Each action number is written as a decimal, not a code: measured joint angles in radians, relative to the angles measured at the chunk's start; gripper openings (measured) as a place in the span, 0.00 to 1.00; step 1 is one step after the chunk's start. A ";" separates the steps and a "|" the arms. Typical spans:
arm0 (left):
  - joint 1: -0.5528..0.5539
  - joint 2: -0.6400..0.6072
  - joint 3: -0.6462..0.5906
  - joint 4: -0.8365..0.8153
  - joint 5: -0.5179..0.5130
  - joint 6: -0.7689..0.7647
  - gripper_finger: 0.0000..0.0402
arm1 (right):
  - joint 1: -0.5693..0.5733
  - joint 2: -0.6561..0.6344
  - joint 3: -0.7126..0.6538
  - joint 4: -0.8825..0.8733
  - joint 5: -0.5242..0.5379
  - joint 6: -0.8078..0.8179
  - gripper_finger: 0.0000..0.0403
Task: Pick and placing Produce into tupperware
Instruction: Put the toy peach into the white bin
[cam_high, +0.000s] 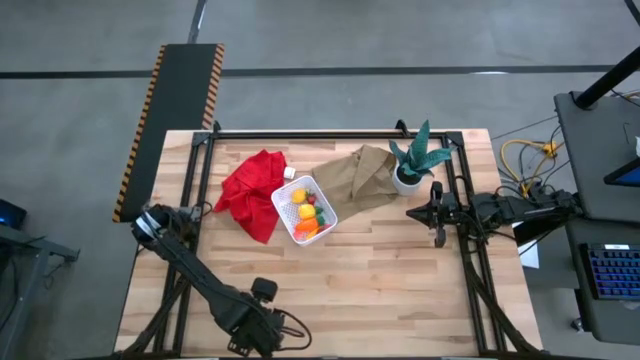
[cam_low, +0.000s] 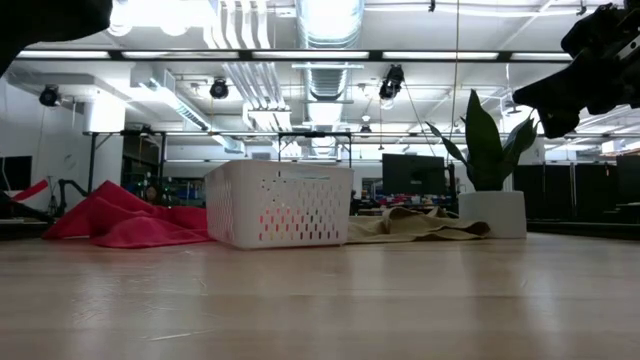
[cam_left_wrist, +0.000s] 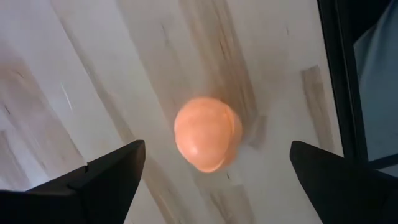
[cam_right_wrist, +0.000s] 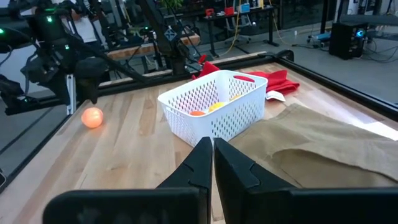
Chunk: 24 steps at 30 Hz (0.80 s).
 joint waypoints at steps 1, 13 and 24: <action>0.000 -0.002 0.000 0.004 -0.004 0.000 0.96 | 0.000 0.000 0.000 0.000 0.000 0.000 0.02; 0.000 -0.023 0.000 -0.041 -0.009 0.009 0.96 | 0.000 0.000 0.000 0.010 0.000 0.011 0.02; -0.004 -0.023 -0.001 -0.098 -0.030 0.054 0.96 | 0.000 -0.001 0.000 0.019 0.000 0.025 0.02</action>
